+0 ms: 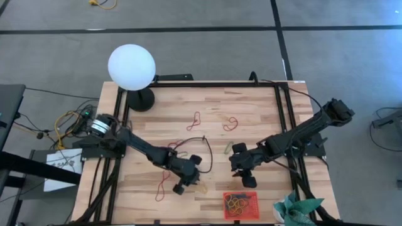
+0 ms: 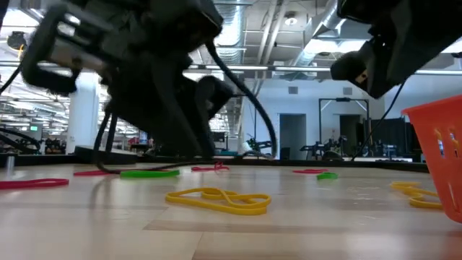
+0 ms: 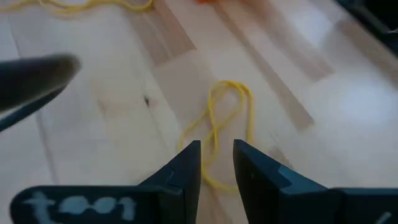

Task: Pick and place items into bin
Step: Put the yellow rubber band into the orange bin

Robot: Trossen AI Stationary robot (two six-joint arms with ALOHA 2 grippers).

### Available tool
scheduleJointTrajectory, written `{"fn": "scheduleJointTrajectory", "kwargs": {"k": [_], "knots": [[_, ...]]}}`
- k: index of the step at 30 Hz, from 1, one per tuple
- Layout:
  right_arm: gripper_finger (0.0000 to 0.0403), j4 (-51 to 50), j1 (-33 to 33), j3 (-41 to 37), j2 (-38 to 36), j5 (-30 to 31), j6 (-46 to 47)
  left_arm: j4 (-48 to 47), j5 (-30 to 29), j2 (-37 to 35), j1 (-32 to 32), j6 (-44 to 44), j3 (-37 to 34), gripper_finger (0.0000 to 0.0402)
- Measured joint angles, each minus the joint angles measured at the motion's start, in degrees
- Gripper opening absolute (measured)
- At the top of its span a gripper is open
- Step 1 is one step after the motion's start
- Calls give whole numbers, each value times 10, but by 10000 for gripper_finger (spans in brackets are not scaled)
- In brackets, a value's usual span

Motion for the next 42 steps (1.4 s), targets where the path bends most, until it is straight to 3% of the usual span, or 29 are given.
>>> {"fn": "scheduleJointTrajectory", "kwargs": {"k": [9,15,18,24,31,35,38,42], "knots": [[107,-2,13,-2,0,0,3,9,-96,101,-21,-4,78,118],[107,-5,31,-2,0,0,3,3,-43,117,-18,-29,93,136],[107,-8,39,-2,0,0,3,-13,-39,117,-18,-33,94,115],[107,-7,42,-2,0,0,3,-13,-19,112,-20,-18,96,11],[107,-14,41,-2,0,-9,36,-67,-64,52,-21,-2,153,2],[107,-83,57,-2,0,-86,149,-115,-101,28,-20,12,209,1],[107,-133,90,-2,0,-108,172,-126,-113,28,-20,27,254,1],[107,-143,140,-2,-7,-24,195,-112,-76,39,-21,59,301,0]]}}
